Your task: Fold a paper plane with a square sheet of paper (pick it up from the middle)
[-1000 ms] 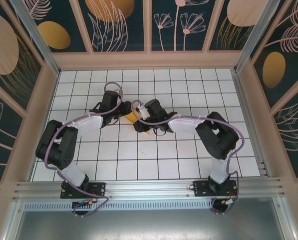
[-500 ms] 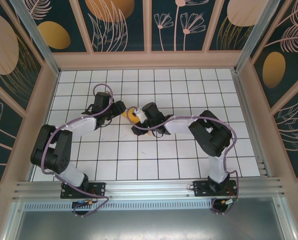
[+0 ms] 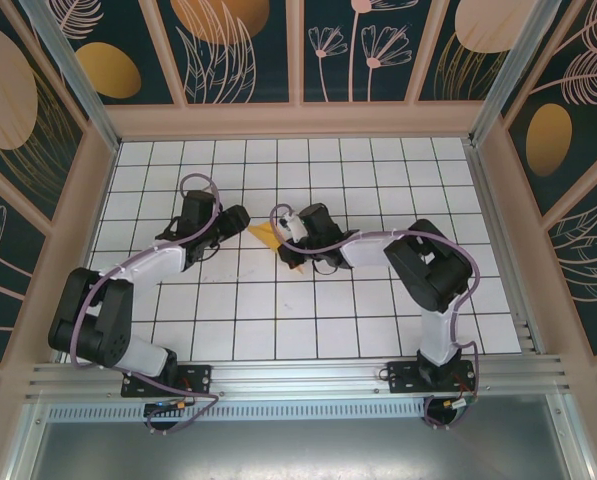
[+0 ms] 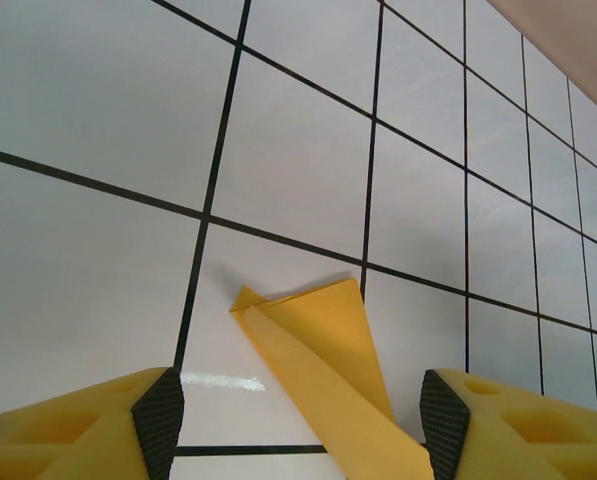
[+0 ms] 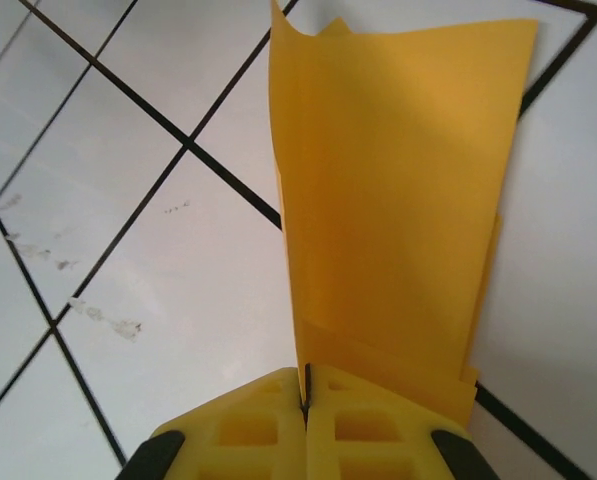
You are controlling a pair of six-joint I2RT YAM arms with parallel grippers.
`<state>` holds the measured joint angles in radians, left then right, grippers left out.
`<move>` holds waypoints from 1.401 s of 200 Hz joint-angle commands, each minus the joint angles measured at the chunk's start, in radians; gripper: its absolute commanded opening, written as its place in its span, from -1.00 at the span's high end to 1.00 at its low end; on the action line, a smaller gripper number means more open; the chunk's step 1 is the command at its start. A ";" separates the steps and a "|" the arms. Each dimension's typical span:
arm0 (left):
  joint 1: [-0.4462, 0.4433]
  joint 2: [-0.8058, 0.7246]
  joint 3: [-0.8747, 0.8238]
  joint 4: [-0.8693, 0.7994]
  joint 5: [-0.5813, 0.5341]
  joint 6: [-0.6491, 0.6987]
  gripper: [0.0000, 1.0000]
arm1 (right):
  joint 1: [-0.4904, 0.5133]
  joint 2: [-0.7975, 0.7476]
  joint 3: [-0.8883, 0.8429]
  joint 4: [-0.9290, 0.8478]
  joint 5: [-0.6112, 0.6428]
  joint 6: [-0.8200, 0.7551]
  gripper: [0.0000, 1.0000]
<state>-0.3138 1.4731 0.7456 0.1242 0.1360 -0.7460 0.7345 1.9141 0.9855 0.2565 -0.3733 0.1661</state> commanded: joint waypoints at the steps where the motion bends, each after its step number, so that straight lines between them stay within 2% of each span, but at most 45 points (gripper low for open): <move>1: 0.005 -0.028 -0.037 0.053 0.060 -0.005 -0.33 | -0.026 -0.059 -0.062 0.088 -0.125 0.140 0.97; 40: -0.011 -0.049 -0.086 0.129 0.125 -0.013 -0.32 | -0.073 -0.094 -0.150 0.172 -0.216 0.278 1.00; 85: -0.091 -0.026 -0.104 0.210 0.157 -0.024 -0.27 | -0.094 -0.095 -0.191 0.192 -0.276 0.352 1.00; 118: -0.156 0.041 -0.100 0.296 0.178 -0.045 -0.04 | -0.107 -0.077 -0.197 0.182 -0.289 0.412 1.00; 133: -0.169 0.081 -0.098 0.325 0.193 -0.054 0.12 | -0.116 -0.063 -0.197 0.177 -0.289 0.438 1.00; 163: -0.185 0.135 -0.092 0.373 0.215 -0.068 0.31 | -0.132 -0.037 -0.196 0.168 -0.292 0.479 1.00; 233: -0.193 0.231 -0.085 0.417 0.231 -0.072 0.51 | -0.146 0.000 -0.185 0.137 -0.296 0.502 1.00; 280: -0.195 0.304 -0.044 0.400 0.218 -0.066 0.57 | -0.148 0.007 -0.177 0.122 -0.297 0.501 1.00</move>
<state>-0.5034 1.7432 0.6632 0.5045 0.3511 -0.8154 0.5941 1.9011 0.8021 0.4042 -0.6559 0.6613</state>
